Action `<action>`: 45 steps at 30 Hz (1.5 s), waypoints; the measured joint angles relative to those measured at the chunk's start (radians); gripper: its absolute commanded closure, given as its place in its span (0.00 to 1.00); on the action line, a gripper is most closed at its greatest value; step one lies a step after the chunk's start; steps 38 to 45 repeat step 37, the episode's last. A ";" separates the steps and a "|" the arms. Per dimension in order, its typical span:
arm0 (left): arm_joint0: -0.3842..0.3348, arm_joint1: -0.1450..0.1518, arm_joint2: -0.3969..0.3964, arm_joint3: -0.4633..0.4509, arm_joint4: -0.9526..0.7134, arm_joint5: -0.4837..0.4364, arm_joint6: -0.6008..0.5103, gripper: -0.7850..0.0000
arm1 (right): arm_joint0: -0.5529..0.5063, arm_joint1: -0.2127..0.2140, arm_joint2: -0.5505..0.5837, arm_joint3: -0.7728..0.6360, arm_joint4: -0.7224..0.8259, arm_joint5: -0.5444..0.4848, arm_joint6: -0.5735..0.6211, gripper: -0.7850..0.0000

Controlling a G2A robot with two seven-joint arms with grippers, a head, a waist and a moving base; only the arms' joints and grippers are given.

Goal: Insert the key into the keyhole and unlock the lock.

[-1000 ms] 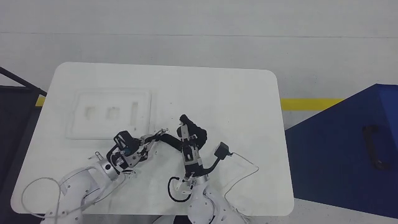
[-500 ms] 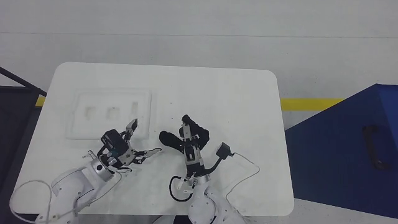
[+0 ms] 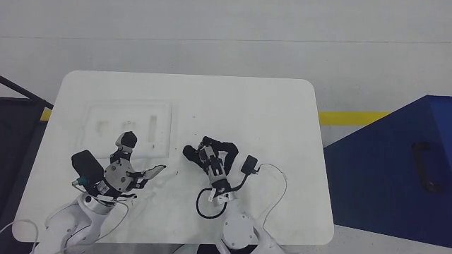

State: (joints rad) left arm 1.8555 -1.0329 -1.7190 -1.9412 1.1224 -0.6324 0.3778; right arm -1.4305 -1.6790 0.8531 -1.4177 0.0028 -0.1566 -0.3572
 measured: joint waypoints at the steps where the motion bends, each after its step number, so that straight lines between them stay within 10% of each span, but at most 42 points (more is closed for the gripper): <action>1: 0.000 -0.001 0.005 0.000 0.006 0.001 0.000 0.00 | 0.002 -0.001 0.008 -0.003 0.019 0.036 -0.004 0.96; 3: -0.002 -0.002 0.010 0.001 0.020 0.007 0.001 0.00 | 0.005 -0.004 0.016 -0.006 0.043 0.076 -0.005 0.00; 14: -0.019 -0.009 0.042 -0.004 0.047 0.039 -0.003 0.00 | -0.092 0.029 0.068 -0.207 0.054 -0.057 0.175 0.00; 22: -0.027 -0.020 0.058 -0.034 0.014 0.114 0.044 0.00 | -0.154 0.046 0.146 -0.297 -0.287 -0.396 -0.025 0.00; 28: -0.063 -0.035 0.050 -0.050 -0.116 0.296 0.069 0.00 | -0.146 0.048 0.162 -0.295 -0.304 -0.405 -0.037 0.00; 45: -0.062 -0.035 0.050 -0.049 -0.108 0.276 0.068 0.00 | -0.146 0.048 0.162 -0.296 -0.304 -0.405 -0.037 0.00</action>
